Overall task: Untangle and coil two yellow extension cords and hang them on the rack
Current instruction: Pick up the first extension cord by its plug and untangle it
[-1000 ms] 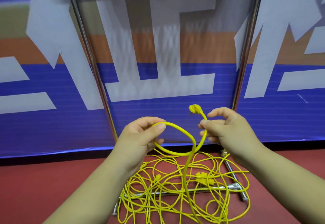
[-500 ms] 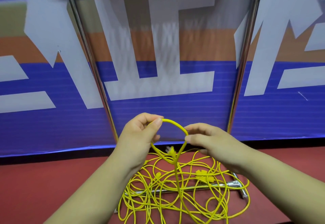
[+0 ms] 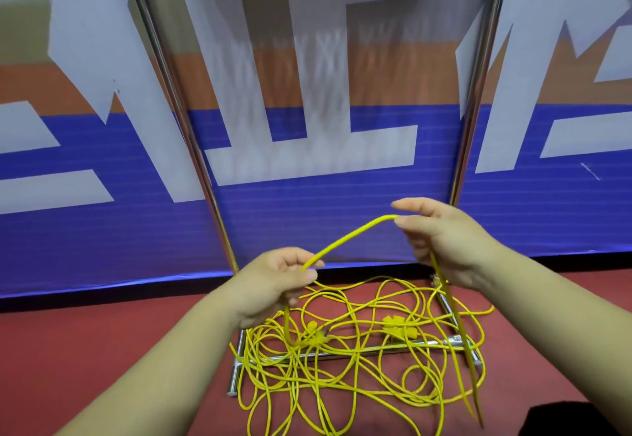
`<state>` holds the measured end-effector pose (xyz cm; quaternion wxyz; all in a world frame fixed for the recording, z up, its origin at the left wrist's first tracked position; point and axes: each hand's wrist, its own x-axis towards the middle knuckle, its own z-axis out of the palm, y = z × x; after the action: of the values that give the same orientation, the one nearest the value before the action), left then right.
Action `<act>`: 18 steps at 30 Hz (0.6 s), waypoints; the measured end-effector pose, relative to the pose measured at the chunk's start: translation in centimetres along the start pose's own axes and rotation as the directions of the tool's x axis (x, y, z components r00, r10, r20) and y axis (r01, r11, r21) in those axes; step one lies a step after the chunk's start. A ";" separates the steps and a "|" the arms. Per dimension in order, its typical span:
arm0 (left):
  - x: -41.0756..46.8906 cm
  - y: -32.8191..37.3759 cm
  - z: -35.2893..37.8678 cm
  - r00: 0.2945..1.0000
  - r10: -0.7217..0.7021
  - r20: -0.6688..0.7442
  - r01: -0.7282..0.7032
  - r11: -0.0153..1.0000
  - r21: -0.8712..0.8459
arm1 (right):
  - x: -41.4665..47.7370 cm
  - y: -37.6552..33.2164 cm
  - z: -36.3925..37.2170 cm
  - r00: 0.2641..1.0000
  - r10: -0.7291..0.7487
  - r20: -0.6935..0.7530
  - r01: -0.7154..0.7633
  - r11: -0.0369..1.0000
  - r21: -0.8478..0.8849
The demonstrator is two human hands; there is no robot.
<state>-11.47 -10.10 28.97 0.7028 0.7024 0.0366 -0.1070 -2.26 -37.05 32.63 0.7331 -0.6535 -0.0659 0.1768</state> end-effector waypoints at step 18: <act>0.4 0.3 0.2 0.949 0.207 -0.238 -0.102 0.915 0.390 | -1.8 1.7 1.3 0.977 -0.079 0.199 0.161 0.886 -0.435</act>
<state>-11.02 -10.37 29.22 0.5509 0.8315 0.0565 0.0428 -4.62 -36.29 31.40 0.5635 -0.7812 -0.2096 0.1680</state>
